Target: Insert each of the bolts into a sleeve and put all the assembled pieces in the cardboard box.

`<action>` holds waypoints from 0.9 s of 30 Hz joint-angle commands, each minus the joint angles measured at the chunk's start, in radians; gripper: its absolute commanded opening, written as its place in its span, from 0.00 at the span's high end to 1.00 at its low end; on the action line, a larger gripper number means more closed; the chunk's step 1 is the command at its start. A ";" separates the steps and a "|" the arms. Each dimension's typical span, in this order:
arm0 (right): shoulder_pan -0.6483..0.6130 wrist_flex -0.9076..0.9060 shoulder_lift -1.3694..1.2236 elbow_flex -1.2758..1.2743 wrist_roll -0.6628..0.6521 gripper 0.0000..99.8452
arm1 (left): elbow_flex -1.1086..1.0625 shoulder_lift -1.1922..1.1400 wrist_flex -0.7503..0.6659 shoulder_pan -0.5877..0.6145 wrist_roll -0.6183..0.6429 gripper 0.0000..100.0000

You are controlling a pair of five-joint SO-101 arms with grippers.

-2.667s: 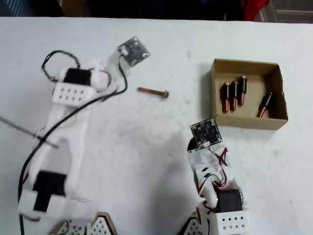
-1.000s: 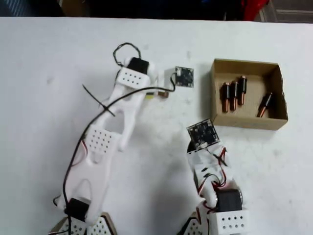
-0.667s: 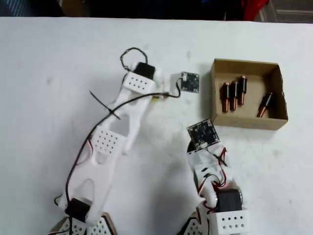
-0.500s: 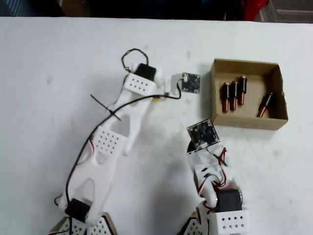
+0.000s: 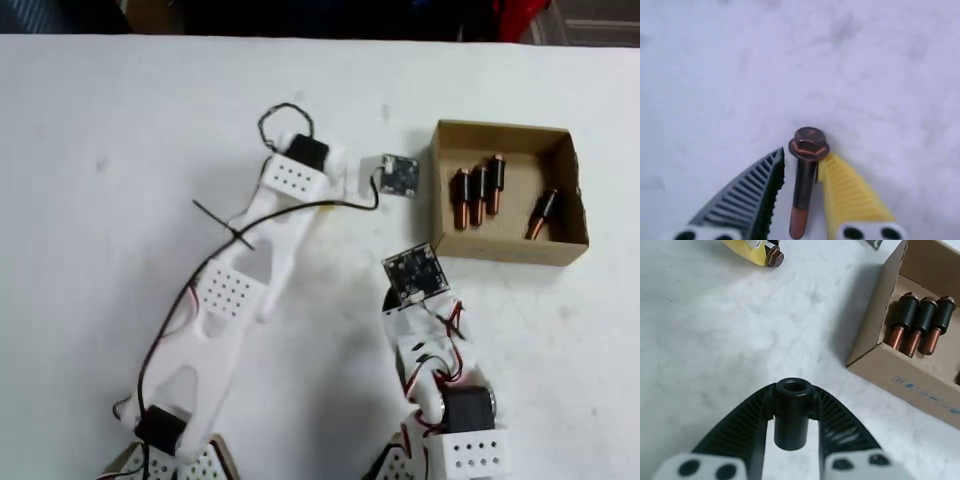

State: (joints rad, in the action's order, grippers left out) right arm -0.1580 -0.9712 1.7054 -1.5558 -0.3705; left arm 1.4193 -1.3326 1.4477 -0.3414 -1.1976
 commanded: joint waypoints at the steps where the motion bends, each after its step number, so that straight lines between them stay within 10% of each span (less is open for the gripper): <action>1: 0.010 0.019 0.010 0.008 -0.011 0.98 | 0.021 0.004 0.014 -0.039 -0.009 0.89; 15: 0.010 0.019 0.010 0.008 -0.011 0.98 | 0.032 0.013 0.091 -0.028 0.014 0.98; 27: 0.008 0.019 0.010 0.008 -0.011 0.98 | 0.255 0.019 0.115 0.084 0.551 0.98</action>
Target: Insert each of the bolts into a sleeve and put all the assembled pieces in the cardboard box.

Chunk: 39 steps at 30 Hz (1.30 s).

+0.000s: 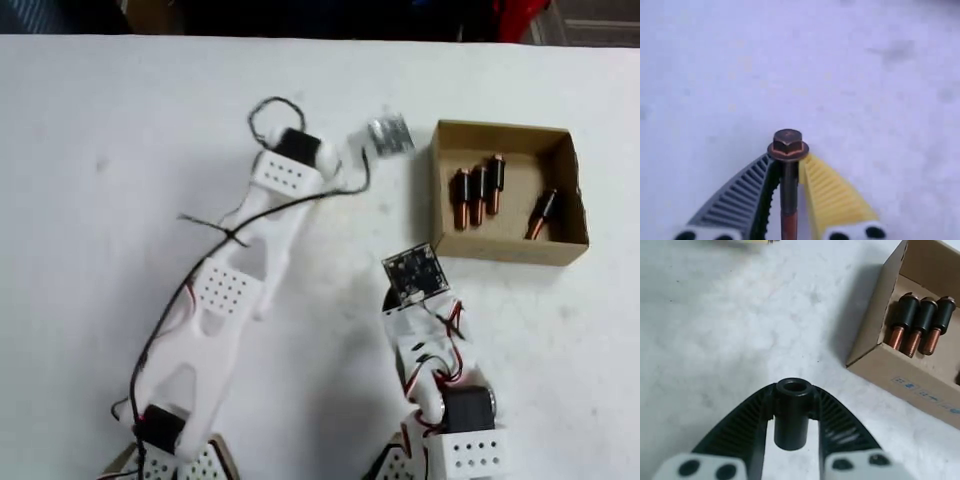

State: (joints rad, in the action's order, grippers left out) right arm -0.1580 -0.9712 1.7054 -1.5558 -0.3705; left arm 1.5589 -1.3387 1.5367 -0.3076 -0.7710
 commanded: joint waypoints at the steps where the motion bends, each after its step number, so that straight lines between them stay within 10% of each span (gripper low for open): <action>1: 0.008 0.019 0.010 0.008 -0.011 0.98 | 0.110 0.035 0.041 0.054 0.126 0.98; 7: 0.004 0.019 0.010 0.008 -0.005 0.98 | 0.106 0.153 0.244 0.071 0.133 0.98; 24: -0.025 0.019 0.010 0.006 -0.003 0.98 | 0.081 0.567 0.255 0.157 0.382 0.98; 39: -0.142 0.030 0.010 0.006 -0.003 0.98 | -0.815 1.248 0.241 0.145 0.451 0.98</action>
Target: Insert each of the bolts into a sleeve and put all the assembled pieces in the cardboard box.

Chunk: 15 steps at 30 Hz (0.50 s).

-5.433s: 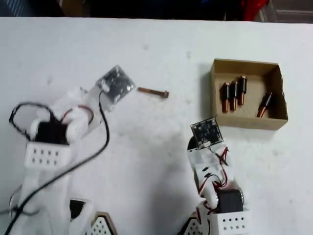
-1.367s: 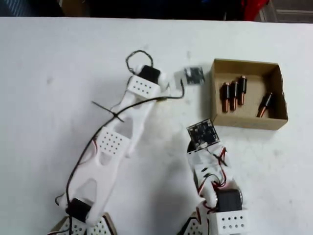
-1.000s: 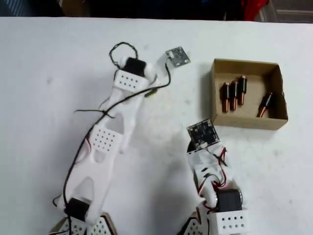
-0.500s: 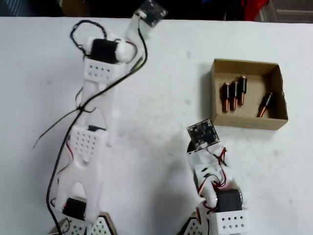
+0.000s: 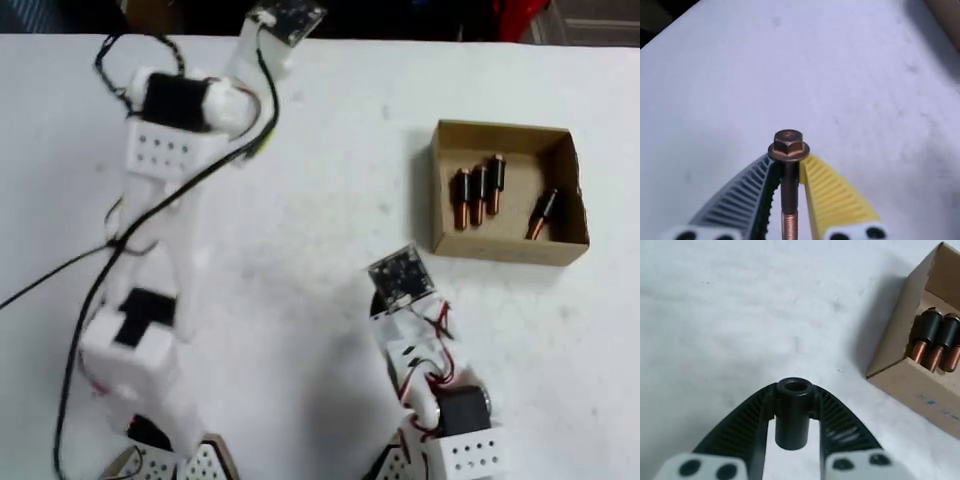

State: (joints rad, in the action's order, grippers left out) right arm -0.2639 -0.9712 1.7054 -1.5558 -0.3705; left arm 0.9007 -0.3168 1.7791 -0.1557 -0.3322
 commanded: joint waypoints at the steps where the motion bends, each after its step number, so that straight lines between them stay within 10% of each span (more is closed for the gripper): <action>1: -0.042 0.030 0.010 0.006 -0.003 0.98 | -0.201 0.263 -0.002 -0.007 0.012 0.98; 15: -0.143 0.108 0.010 0.012 0.095 0.98 | -0.638 0.788 -0.002 0.001 0.011 0.98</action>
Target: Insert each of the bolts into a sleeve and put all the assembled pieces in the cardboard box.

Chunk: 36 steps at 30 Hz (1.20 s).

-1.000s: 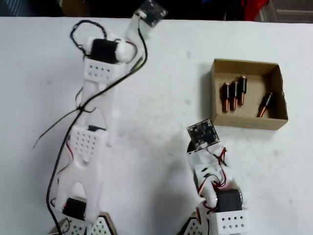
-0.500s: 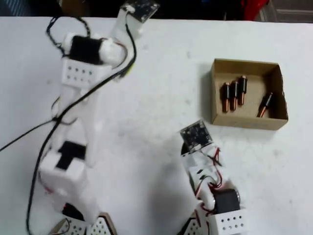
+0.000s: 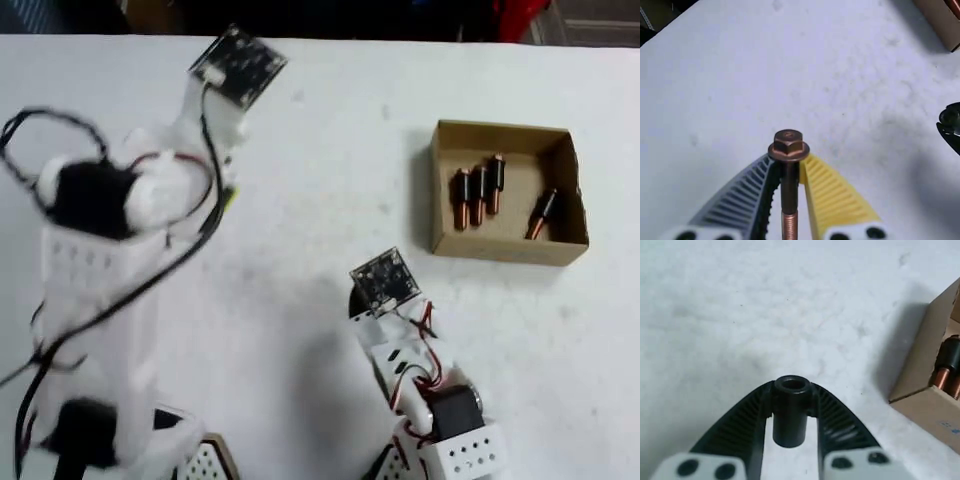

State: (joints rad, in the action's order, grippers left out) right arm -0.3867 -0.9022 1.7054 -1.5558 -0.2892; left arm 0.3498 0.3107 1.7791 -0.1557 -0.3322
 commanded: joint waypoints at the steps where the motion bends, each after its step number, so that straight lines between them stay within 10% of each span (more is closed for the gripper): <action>1: -0.028 0.045 0.010 0.012 0.014 0.98 | -0.124 0.193 -0.002 0.001 0.008 0.98; 32: -0.246 0.326 0.010 -0.058 0.017 0.98 | -1.234 0.878 -0.727 -0.008 0.017 0.98; 36: -0.246 0.443 0.010 -0.129 0.017 0.98 | -1.244 0.912 -0.821 -0.001 0.238 0.98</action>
State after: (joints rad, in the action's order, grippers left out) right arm -0.6245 -0.5478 1.7024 -1.6678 -0.2831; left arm -0.9037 1.1745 1.0779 -0.1573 -0.2938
